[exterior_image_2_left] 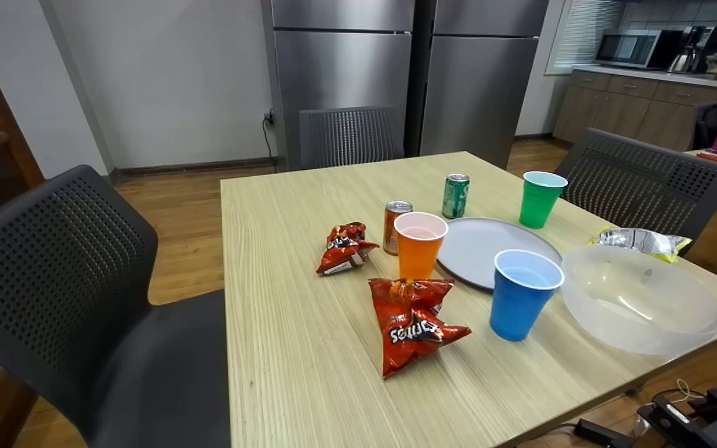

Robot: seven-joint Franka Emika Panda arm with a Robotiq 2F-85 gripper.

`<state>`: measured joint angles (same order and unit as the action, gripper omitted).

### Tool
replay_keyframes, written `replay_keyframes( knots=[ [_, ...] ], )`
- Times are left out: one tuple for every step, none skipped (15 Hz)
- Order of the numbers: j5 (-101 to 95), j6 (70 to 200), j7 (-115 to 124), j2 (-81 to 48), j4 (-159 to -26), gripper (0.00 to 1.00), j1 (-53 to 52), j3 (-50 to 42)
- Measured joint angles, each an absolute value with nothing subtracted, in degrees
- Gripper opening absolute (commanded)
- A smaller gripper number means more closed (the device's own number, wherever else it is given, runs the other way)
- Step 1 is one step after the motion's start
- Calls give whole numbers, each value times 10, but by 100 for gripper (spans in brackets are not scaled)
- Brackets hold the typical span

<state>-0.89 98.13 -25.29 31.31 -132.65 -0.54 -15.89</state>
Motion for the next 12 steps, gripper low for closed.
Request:
replay_keyframes(
  knots=[
    [-12, 992, -259, 300, -1325, 100, -4, -165],
    [-13, 1000, -264, 287, -1322, 100, -2, -169],
    [-13, 1011, -269, 273, -1319, 100, 0, -173],
    [-13, 1022, -271, 258, -1316, 100, 2, -176],
    [-13, 1036, -273, 244, -1314, 100, 4, -178],
    [-13, 1050, -273, 230, -1311, 100, 6, -180],
    [-12, 1067, -273, 216, -1308, 100, 8, -180],
    [-11, 1083, -273, 202, -1305, 100, 9, -180],
    [-10, 1096, -273, 189, -1302, 100, 10, -180],
    [-8, 1109, -273, 175, -1300, 100, 11, -180],
    [-5, 1121, -273, 162, -1297, 100, 12, -180],
    [-2, 1132, -273, 149, -1293, 100, 13, -180]
  ],
)
